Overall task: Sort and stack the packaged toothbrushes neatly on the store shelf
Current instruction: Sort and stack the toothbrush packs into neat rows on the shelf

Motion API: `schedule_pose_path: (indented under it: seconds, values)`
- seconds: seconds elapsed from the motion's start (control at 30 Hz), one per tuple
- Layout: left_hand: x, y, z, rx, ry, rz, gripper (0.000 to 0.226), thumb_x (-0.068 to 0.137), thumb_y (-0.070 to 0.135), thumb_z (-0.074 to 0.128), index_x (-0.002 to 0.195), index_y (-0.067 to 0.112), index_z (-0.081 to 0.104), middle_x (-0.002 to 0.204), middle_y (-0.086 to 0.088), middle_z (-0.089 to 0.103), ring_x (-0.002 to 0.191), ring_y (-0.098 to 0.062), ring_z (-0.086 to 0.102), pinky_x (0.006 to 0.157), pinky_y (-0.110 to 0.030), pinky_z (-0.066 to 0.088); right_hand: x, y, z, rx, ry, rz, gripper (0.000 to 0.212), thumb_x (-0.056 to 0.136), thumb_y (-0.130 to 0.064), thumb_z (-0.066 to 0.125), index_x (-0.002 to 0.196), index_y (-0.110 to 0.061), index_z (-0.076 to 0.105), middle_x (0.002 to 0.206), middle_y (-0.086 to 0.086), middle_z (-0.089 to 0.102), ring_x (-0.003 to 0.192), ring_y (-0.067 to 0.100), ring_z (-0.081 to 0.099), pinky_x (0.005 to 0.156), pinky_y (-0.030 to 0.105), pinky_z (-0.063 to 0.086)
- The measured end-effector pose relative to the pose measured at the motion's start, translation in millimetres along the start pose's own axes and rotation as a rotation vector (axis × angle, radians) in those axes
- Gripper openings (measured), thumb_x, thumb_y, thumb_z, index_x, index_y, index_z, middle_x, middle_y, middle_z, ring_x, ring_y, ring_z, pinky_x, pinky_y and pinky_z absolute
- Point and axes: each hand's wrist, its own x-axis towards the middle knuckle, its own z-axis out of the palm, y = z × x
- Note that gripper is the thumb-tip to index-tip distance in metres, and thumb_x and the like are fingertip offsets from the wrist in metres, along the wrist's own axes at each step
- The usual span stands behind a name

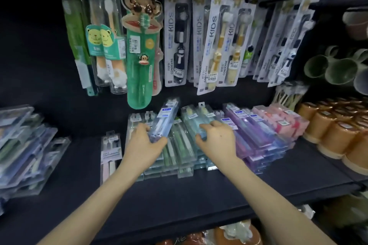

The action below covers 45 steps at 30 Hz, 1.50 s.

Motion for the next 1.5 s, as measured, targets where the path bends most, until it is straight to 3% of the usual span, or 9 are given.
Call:
schedule_pose_path:
  seconds: [0.13, 0.3, 0.4, 0.5, 0.67, 0.97, 1.13, 1.3, 1.5]
  values:
    - [3, -2, 3, 0.008, -0.018, 0.005, 0.032, 0.084, 0.033, 0.063, 0.105, 0.022, 0.042, 0.088, 0.007, 0.054, 0.068, -0.015, 0.058, 0.053, -0.029, 0.044, 11, -1, 6, -0.228, 0.05, -0.08, 0.021, 0.052, -0.027, 0.084, 0.059, -0.011, 0.072, 0.048, 0.006, 0.056, 0.053, 0.026, 0.054, 0.051, 0.024, 0.041]
    - [1, -5, 6, 0.009, -0.04, 0.034, 0.031, 0.085, 0.029, 0.064, 0.106, 0.02, 0.043, 0.092, 0.005, 0.052, 0.066, -0.011, 0.055, 0.05, -0.024, 0.037, 2, 6, 3, -0.28, -0.008, -0.087, 0.032, 0.083, -0.04, 0.066, 0.091, -0.01, 0.077, 0.09, 0.014, 0.069, 0.088, 0.034, 0.058, 0.083, 0.042, 0.041]
    - [-10, -4, 8, -0.04, -0.004, 0.074, 0.028, 0.084, 0.025, 0.066, 0.101, 0.024, 0.044, 0.092, 0.008, 0.052, 0.07, -0.006, 0.057, 0.05, -0.015, 0.039, -17, -6, -7, 0.14, 0.076, 0.047, 0.035, 0.09, -0.04, 0.061, 0.103, -0.011, 0.074, 0.096, 0.007, 0.072, 0.091, 0.03, 0.063, 0.082, 0.039, 0.046]
    - [-35, -3, 17, -0.162, -0.026, 0.176, 0.03, 0.082, 0.021, 0.07, 0.096, 0.032, 0.045, 0.094, 0.011, 0.054, 0.079, 0.013, 0.054, 0.06, -0.004, 0.041, -36, -26, -19, 0.829, -0.208, 0.316, 0.035, 0.089, -0.043, 0.062, 0.113, -0.018, 0.067, 0.078, -0.014, 0.071, 0.08, 0.001, 0.066, 0.069, 0.017, 0.05]
    - [-64, -7, 29, -0.221, -0.206, 0.247, 0.032, 0.081, 0.03, 0.071, 0.103, 0.034, 0.048, 0.099, 0.012, 0.057, 0.086, 0.003, 0.058, 0.071, -0.026, 0.054, -53, -30, -29, 1.373, -0.32, 0.541, 0.018, 0.093, -0.004, 0.054, 0.103, -0.007, 0.069, 0.088, 0.009, 0.075, 0.078, 0.02, 0.072, 0.06, 0.023, 0.054]
    - [-50, -2, 15, -0.592, -0.376, -0.053, 0.049, 0.072, 0.027, 0.075, 0.116, 0.024, 0.051, 0.087, -0.011, 0.072, 0.079, -0.021, 0.07, 0.068, -0.029, 0.055, -73, -19, -40, 1.363, -0.529, 0.397, 0.031, 0.097, -0.007, 0.05, 0.111, -0.028, 0.069, 0.105, -0.006, 0.074, 0.098, 0.012, 0.069, 0.075, 0.016, 0.052]
    - [-43, 13, 31, -0.682, -0.243, -0.143, 0.039, 0.083, 0.002, 0.069, 0.115, 0.014, 0.049, 0.075, -0.011, 0.071, 0.06, -0.02, 0.068, 0.057, -0.027, 0.056, -84, -19, -45, 0.66, -0.273, 0.145, 0.038, 0.081, -0.036, 0.071, 0.108, -0.056, 0.053, 0.099, -0.019, 0.063, 0.087, -0.003, 0.06, 0.072, 0.014, 0.047]
    - [-39, 36, 49, -0.732, -0.28, -0.115, 0.041, 0.081, 0.005, 0.072, 0.113, 0.016, 0.049, 0.083, -0.017, 0.068, 0.062, -0.019, 0.067, 0.061, -0.027, 0.057, -92, -7, -54, 0.212, 0.061, 0.08, 0.045, 0.069, -0.029, 0.084, 0.108, -0.013, 0.069, 0.084, -0.002, 0.065, 0.072, 0.02, 0.063, 0.055, 0.031, 0.05]
    - [-20, 57, 81, -0.24, -0.192, 0.232, 0.026, 0.09, 0.032, 0.062, 0.113, 0.021, 0.06, 0.092, 0.004, 0.066, 0.083, -0.002, 0.062, 0.078, -0.016, 0.047, -87, 51, -74, 0.25, 0.173, 0.335, 0.044, 0.077, -0.026, 0.075, 0.117, -0.01, 0.068, 0.104, 0.0, 0.068, 0.092, 0.019, 0.062, 0.077, 0.027, 0.043]
